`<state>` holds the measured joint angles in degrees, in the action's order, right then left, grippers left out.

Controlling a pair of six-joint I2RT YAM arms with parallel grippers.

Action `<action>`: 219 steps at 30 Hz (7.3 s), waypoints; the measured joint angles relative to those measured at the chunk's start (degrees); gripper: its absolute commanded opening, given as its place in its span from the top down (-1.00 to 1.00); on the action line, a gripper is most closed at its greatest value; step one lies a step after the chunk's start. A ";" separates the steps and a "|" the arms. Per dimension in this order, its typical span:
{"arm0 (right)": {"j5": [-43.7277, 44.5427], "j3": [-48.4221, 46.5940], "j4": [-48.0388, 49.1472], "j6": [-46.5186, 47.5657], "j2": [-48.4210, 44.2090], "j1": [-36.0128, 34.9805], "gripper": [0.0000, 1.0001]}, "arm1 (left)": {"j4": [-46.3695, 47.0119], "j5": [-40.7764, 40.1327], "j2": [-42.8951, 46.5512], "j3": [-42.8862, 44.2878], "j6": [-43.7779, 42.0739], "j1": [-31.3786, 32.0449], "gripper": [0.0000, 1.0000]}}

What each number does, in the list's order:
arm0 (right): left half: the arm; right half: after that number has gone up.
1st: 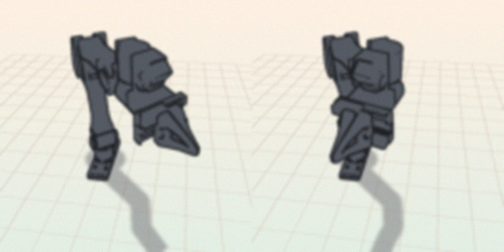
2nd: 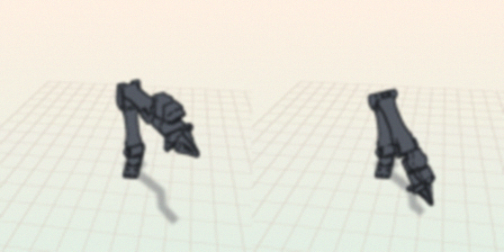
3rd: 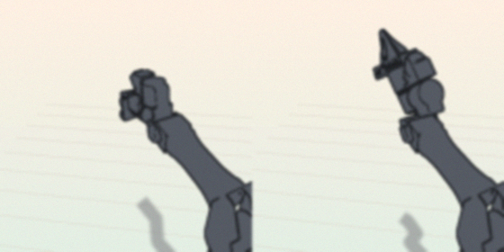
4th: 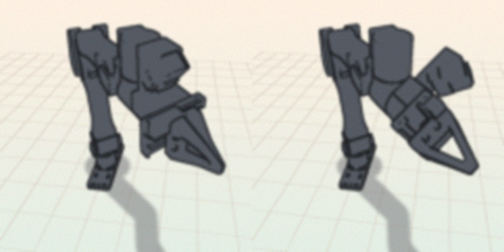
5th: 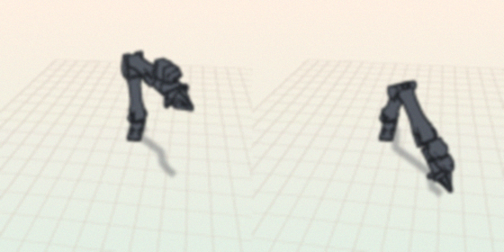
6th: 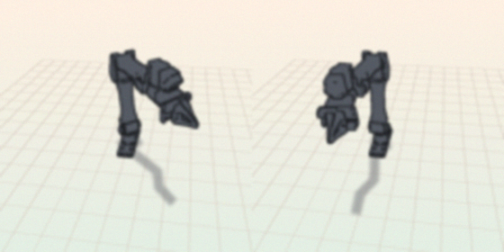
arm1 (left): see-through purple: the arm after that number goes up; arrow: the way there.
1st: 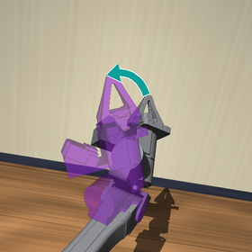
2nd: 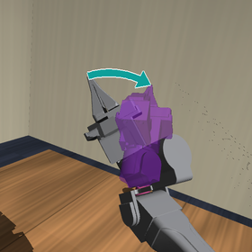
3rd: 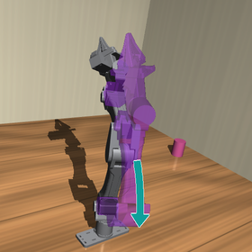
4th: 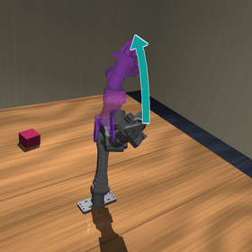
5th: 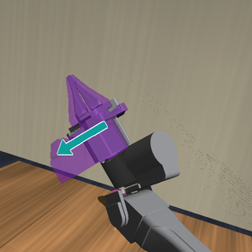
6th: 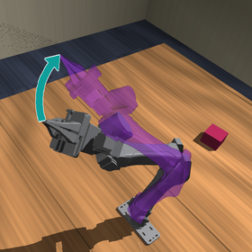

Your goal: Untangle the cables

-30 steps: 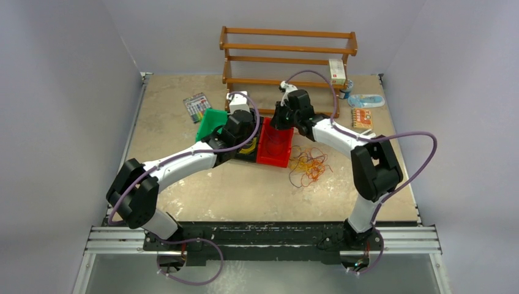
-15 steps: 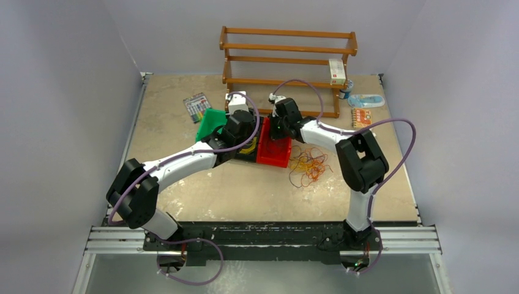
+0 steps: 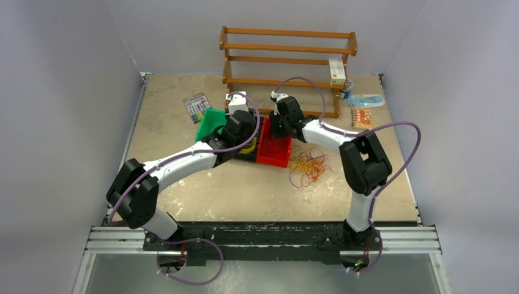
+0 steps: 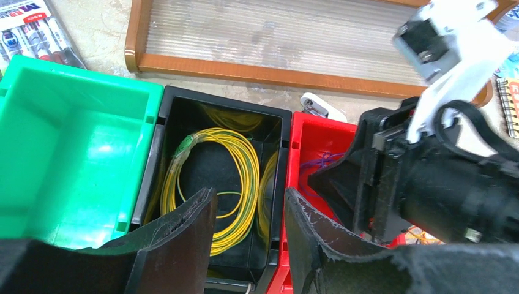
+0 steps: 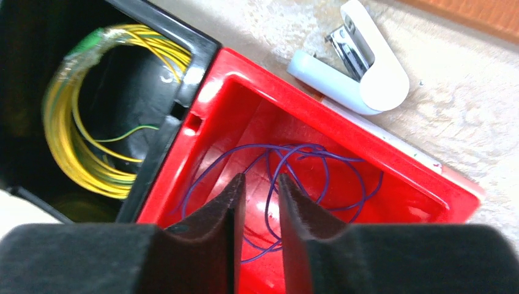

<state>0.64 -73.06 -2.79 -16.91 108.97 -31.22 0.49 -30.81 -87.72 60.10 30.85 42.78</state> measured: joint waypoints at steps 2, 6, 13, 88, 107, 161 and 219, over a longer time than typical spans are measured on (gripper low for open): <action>-0.11 0.00 0.00 0.02 -1.55 0.00 0.30 | -0.11 -0.17 0.00 0.00 -0.02 0.00 0.09; -0.09 0.00 -0.04 0.02 -5.77 0.00 0.17 | -0.26 -0.57 0.00 0.00 -0.02 0.00 0.07; 0.31 0.00 -0.90 -0.48 -10.93 0.00 0.11 | -0.26 -0.55 -0.02 0.00 -0.02 -0.02 0.06; 8.70 27.26 7.34 -14.75 -40.30 13.29 0.22 | 10.01 37.27 -16.26 1.20 -7.96 8.33 0.15; 4.11 27.26 7.89 -14.45 -38.88 13.29 0.30 | 16.68 37.88 -21.79 3.39 -5.95 9.64 0.27; -3.45 41.70 30.38 -7.17 -51.10 13.29 -0.30 | -3.56 24.30 -11.89 16.31 -12.02 8.48 1.00; -2.23 39.80 29.40 -8.37 -41.18 13.29 -0.30 | -16.15 9.22 1.68 23.06 -18.91 -0.28 1.00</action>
<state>-1.58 -33.26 26.61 -25.28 67.79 -17.93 -15.66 -21.58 -86.04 83.15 11.94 42.50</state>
